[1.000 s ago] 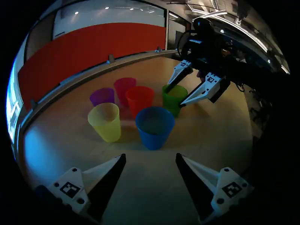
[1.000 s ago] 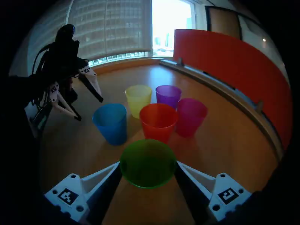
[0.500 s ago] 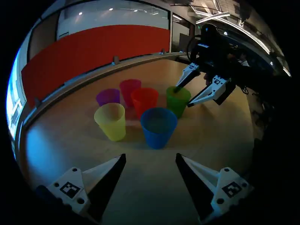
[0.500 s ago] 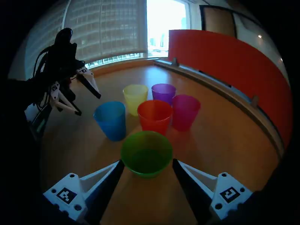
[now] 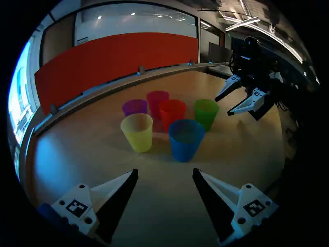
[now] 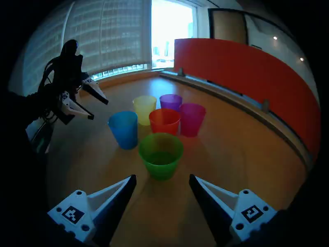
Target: Pour water
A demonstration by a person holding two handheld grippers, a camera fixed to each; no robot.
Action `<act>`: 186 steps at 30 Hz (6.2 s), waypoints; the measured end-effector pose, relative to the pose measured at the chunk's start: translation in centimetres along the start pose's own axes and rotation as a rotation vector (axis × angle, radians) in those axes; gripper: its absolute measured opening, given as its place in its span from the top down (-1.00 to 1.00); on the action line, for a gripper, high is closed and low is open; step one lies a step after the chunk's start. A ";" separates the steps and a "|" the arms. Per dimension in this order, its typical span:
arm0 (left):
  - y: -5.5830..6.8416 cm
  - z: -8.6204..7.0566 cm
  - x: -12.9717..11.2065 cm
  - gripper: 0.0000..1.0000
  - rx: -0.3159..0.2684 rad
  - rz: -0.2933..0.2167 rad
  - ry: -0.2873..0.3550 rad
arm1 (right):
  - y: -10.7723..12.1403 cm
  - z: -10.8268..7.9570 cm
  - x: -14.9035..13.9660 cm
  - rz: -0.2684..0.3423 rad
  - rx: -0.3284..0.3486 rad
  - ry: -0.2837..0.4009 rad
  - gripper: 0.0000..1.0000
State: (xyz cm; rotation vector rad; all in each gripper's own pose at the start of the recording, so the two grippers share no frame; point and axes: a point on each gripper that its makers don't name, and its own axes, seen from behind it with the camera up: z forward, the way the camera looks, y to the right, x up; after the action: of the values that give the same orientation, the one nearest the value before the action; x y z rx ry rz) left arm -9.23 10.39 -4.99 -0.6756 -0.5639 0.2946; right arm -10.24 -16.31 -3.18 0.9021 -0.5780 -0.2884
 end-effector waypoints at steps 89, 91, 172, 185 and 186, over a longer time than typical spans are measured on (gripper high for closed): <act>-9.0 -8.8 4.6 -0.97 0.752 -0.251 0.588 | 10.0 -16.5 3.7 0.298 -0.874 0.502 -0.99; -9.1 -8.7 4.3 -0.97 0.758 -0.249 0.592 | 9.9 -16.7 3.8 0.296 -0.882 0.505 -0.99; -9.8 -5.0 1.9 -0.97 0.712 -0.259 0.588 | 8.6 -17.5 4.9 0.228 -0.867 0.525 -0.99; -9.8 -5.1 1.8 -0.97 0.712 -0.260 0.588 | 8.9 -16.9 5.2 0.166 -0.874 0.582 -0.99; -9.8 -5.1 1.8 -0.97 0.712 -0.260 0.588 | 9.0 -16.9 5.0 0.166 -0.876 0.584 -0.99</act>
State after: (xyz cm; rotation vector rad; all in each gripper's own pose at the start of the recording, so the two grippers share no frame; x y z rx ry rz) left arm -4.04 1.26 -1.03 0.0221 0.0391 0.0305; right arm 3.67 -2.31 -2.37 0.0610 0.0473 -0.0916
